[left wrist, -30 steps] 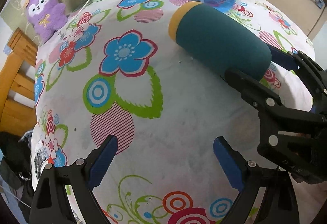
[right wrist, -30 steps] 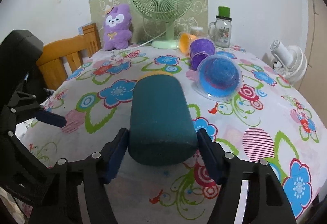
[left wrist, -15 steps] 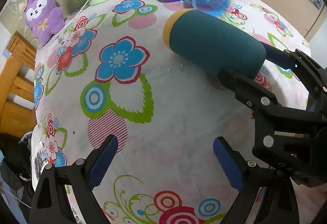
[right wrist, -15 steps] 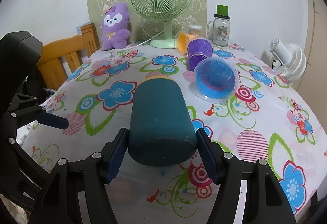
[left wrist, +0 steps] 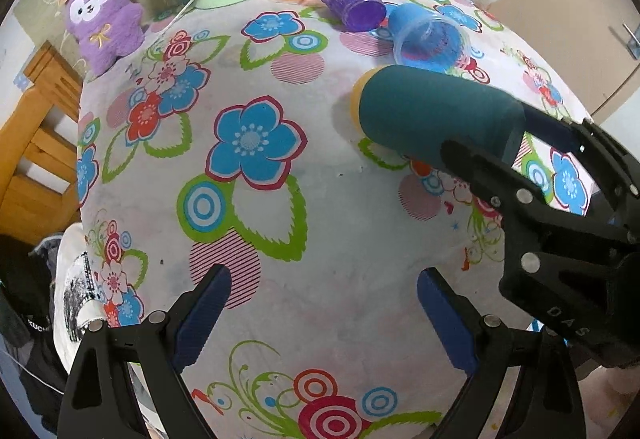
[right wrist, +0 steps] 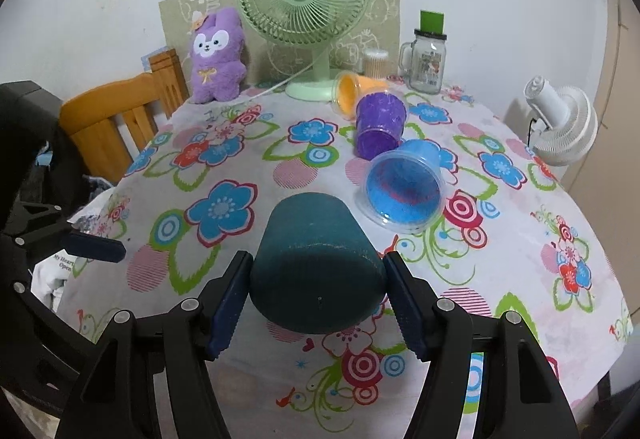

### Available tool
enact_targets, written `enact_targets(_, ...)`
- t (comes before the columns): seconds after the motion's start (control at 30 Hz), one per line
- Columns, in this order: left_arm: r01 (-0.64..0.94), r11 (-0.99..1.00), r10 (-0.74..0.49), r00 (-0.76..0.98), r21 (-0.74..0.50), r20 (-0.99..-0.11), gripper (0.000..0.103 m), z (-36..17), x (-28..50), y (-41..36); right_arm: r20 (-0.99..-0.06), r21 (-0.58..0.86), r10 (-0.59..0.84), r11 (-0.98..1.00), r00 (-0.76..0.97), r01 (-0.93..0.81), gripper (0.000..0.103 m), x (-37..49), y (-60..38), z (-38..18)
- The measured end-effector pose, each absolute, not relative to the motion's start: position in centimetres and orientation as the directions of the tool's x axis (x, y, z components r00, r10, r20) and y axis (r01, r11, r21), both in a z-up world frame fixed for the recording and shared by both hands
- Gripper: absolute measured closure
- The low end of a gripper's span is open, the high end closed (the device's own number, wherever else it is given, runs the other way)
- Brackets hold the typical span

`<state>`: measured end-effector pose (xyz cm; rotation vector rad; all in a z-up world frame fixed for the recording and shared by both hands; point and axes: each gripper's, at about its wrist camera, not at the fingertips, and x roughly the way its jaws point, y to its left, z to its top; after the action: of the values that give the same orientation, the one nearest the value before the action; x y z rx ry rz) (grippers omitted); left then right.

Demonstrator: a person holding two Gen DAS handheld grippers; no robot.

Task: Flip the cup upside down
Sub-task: 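Rotate the held teal cup with the right gripper, rim toward the table, then lower the inverted teal cup onto the tablecloth with the right gripper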

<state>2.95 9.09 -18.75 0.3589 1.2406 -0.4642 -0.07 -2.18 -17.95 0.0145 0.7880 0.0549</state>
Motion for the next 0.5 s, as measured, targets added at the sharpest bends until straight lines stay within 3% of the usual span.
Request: enact_targets(0.5,0.498,0.867,-0.148,0.238,-0.010,-0.960,0.009,-18.4,4.0,9.5,-0.764,0.006,0.016,1.000,0.645,-0.018,0.035,1.3,-2.2,-17.0)
